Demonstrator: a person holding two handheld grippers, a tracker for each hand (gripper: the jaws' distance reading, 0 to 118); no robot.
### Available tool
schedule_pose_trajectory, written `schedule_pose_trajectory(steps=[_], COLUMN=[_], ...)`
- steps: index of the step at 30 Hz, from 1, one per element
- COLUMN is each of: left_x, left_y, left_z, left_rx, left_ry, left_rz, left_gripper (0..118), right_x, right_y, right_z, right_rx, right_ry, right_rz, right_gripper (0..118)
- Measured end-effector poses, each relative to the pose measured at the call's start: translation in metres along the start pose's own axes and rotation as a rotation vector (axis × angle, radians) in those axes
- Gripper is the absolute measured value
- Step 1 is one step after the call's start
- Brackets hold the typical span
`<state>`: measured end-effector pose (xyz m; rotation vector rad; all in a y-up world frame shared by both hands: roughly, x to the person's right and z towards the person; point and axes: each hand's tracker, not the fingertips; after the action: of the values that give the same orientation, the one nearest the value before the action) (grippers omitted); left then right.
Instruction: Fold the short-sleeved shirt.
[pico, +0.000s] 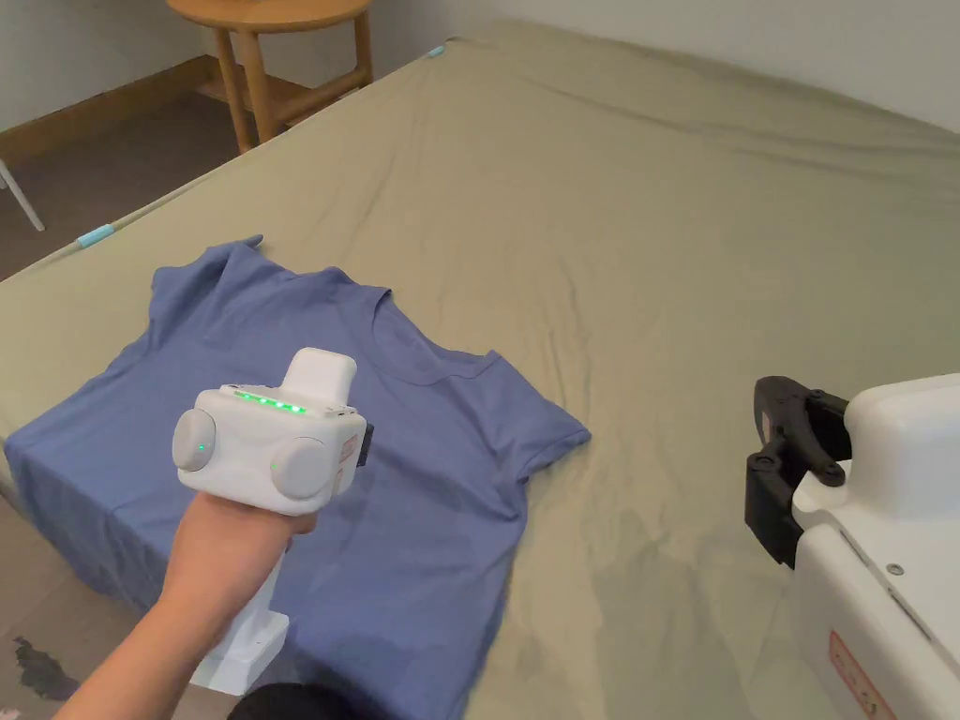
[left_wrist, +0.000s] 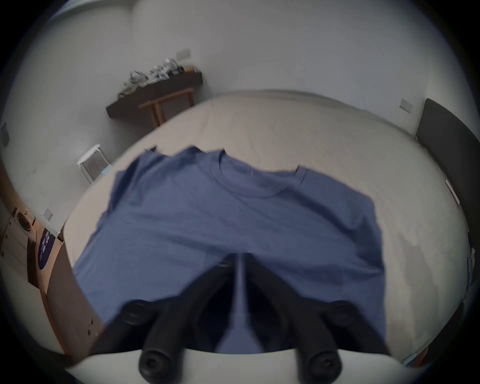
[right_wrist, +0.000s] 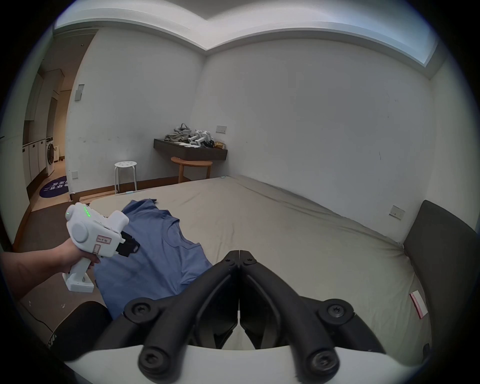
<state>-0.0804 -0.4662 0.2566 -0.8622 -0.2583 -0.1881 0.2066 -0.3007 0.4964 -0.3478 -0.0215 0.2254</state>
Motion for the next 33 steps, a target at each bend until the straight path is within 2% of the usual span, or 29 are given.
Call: schedule_pose_trajectory(steps=[1, 2, 3, 4, 5, 8, 10, 13, 15, 16, 18, 19, 20, 24, 28, 33], left_x=[-0.003, -0.004, -0.004, -0.003, 0.002, 0.005, -0.004, -0.002, 0.003, 0.004, 0.008, 0.010, 0.012, 0.004, -0.002, -0.008], left_y=[-0.002, -0.002, -0.003, -0.001, -0.011, -0.018, -0.004, 0.000, 0.002, 0.003, 0.008, 0.010, 0.014, 0.008, 0.009, 0.009], left_z=[-0.014, -0.027, -0.039, -0.036, -0.032, -0.041, -0.073, -0.070, -0.066, -0.063, -0.056, -0.054, -0.052, -0.073, -0.060, -0.005], left_rx=[0.002, -0.019, -0.037, 0.091, 0.017, -0.047, -0.113, -0.098, -0.091, -0.105, -0.102, -0.097, -0.079, -0.088, -0.021, 0.187], left_ry=[0.005, 0.017, 0.027, 0.023, 0.039, 0.031, 0.041, 0.028, 0.003, -0.023, -0.029, -0.025, -0.008, -0.008, -0.077, -0.156], left_rz=[-0.002, -0.009, -0.016, 0.001, 0.000, 0.023, 0.033, 0.061, 0.029, 0.025, 0.022, 0.016, -0.005, -0.043, 0.071, 0.182], left_gripper=[22, 81, 118, 112, 110, 115, 111, 107, 89, 76, 38, 6, 0, 0, 0, 0], right_x=[0.002, 0.003, 0.003, 0.004, 0.005, 0.006, 0.007, 0.006, 0.006, 0.007, 0.007, 0.007, 0.007, 0.007, 0.011, 0.022], right_y=[-0.001, -0.002, -0.003, -0.004, -0.006, -0.009, -0.012, -0.014, -0.015, -0.015, -0.016, -0.016, -0.016, -0.015, -0.013, -0.009], right_z=[-0.003, -0.007, -0.009, -0.011, -0.014, -0.018, -0.020, -0.019, -0.018, -0.018, -0.016, -0.015, -0.013, -0.003, 0.011, 0.028], right_rx=[-0.007, -0.015, -0.022, -0.028, -0.036, -0.058, -0.069, -0.078, -0.080, -0.081, -0.082, -0.082, -0.081, -0.075, -0.057, -0.032], right_ry=[-0.006, -0.013, -0.021, -0.026, -0.030, -0.032, -0.032, -0.036, -0.037, -0.036, -0.035, -0.034, -0.034, -0.044, -0.062, -0.087], right_rz=[-0.002, -0.004, -0.005, -0.006, -0.008, -0.013, -0.017, -0.019, -0.027, -0.032, -0.043, -0.048, -0.051, -0.047, -0.047, -0.070], right_gripper=[1, 1, 1, 1, 1, 1, 1, 1, 1, 1, 1, 1, 1, 1, 1, 1])
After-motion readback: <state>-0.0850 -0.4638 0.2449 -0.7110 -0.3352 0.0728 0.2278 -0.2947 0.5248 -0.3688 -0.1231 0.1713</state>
